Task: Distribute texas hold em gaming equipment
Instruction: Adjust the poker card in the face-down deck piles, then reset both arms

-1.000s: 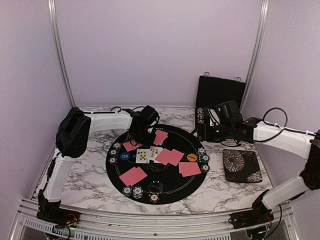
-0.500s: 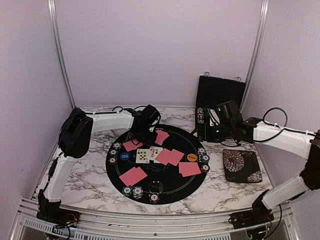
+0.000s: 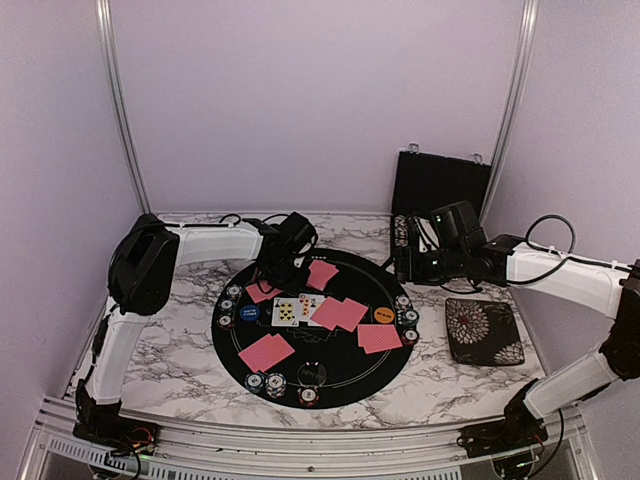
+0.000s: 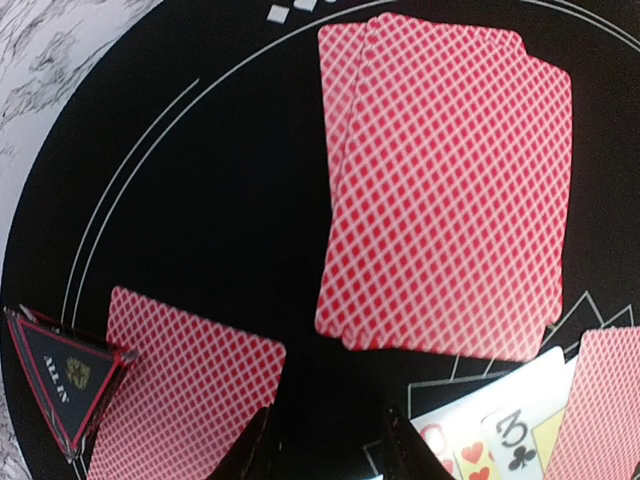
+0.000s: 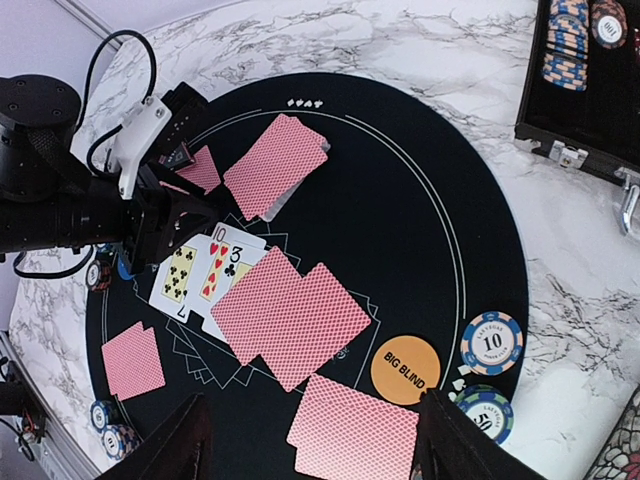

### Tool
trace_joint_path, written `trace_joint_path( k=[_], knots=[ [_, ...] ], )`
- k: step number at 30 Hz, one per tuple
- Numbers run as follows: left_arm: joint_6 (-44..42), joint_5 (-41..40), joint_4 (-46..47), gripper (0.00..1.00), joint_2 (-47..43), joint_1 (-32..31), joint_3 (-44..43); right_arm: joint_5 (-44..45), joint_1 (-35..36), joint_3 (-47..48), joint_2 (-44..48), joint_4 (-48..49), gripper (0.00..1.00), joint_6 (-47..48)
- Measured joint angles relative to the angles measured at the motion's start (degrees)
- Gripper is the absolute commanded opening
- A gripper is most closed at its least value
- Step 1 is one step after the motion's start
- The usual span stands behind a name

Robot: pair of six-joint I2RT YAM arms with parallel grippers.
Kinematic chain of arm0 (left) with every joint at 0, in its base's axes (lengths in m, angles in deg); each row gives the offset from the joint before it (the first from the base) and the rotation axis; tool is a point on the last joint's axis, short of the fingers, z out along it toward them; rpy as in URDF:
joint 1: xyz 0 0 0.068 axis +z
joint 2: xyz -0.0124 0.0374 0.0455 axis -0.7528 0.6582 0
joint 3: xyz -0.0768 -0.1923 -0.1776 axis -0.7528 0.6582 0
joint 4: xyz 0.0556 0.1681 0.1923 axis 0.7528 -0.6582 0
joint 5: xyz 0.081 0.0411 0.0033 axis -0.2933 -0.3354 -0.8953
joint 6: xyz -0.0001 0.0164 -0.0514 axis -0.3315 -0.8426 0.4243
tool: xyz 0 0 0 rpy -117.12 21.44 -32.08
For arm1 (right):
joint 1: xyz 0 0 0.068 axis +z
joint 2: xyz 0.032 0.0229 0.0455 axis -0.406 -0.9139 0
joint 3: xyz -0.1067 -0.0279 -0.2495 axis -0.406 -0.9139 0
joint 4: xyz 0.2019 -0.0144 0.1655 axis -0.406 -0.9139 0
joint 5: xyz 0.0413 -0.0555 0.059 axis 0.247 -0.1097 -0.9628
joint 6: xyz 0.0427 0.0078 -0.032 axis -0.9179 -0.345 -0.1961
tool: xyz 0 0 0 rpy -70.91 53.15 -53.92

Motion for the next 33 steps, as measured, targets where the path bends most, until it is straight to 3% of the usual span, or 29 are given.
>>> trace_joint_path(
  k=[14,20,21,22,26,33],
  knots=[
    [0.3,0.3,1.4,0.41,-12.2,0.5,10.0,1.1,0.9,0.0,-0.1,0.0,0.70,-0.8],
    [2.2,1.4,5.2,0.62,-23.3,2.1,20.0,3.7,0.9,0.0,0.3,-0.1,0.77,-0.7],
    [2.5,1.5,5.8,0.67,-25.5,2.4,21.6,4.2,0.9,0.1,0.5,-0.1,0.92,-0.5],
    [3.2,1.6,6.7,0.73,-28.2,2.9,23.4,4.7,0.9,0.2,0.7,-0.2,0.98,-0.5],
    [4.4,1.6,9.6,0.97,-36.8,4.6,28.6,8.6,0.9,1.0,2.7,-1.2,0.98,0.3],
    [6.6,0.5,12.5,0.99,-49.1,6.6,36.2,17.1,1.0,2.1,10.3,-2.1,0.99,1.1]
  ],
)
